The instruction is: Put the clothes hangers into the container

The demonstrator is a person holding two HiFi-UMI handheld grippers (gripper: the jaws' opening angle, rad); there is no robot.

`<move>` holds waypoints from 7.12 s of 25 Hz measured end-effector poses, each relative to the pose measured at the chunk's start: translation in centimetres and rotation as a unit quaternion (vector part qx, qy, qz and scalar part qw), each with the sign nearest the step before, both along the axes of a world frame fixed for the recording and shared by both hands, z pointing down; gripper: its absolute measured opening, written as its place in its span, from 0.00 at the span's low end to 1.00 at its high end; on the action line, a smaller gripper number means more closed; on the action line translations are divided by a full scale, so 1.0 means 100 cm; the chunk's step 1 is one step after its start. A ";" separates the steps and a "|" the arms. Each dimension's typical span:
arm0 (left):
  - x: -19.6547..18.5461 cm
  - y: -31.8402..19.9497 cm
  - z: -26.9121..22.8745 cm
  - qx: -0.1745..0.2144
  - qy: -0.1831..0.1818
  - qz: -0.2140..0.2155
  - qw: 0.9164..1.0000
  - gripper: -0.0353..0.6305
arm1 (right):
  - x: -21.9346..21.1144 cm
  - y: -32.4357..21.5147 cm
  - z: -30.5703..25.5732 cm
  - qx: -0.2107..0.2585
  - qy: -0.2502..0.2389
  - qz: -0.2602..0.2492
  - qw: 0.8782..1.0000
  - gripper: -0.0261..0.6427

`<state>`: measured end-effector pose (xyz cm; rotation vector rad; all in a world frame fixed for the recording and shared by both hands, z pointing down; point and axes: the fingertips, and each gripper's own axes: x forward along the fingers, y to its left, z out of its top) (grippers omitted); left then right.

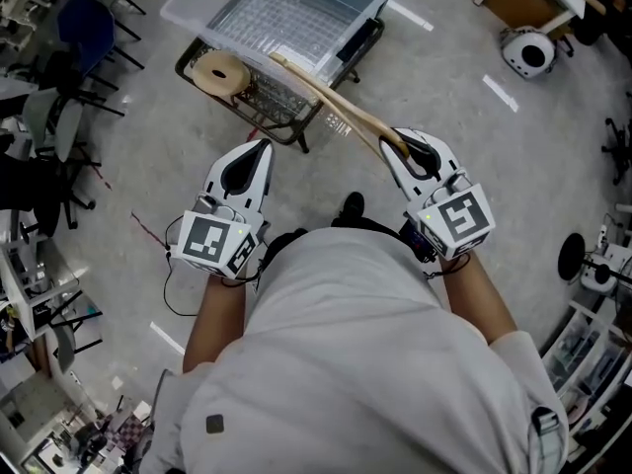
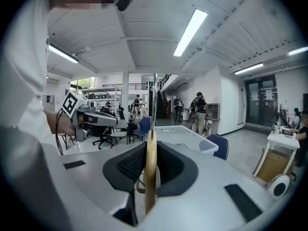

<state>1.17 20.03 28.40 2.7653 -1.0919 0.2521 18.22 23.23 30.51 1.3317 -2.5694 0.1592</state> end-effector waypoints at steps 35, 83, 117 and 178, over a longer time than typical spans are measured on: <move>-0.062 -0.160 0.001 0.010 0.031 0.019 0.999 0.08 | -0.063 -0.173 -0.027 0.015 0.012 0.010 1.000 0.14; -0.095 -0.417 0.122 -0.088 0.015 -0.151 0.985 0.08 | -0.156 -0.531 0.130 -0.122 0.009 -0.163 0.979 0.14; -0.091 -0.446 0.200 -0.133 0.009 -0.192 0.972 0.08 | -0.180 -0.529 0.383 -0.278 0.097 -0.201 0.934 0.14; -0.087 -0.392 0.151 -0.117 -0.004 -0.179 0.977 0.08 | -0.140 -0.508 0.325 -0.299 0.142 -0.110 0.937 0.26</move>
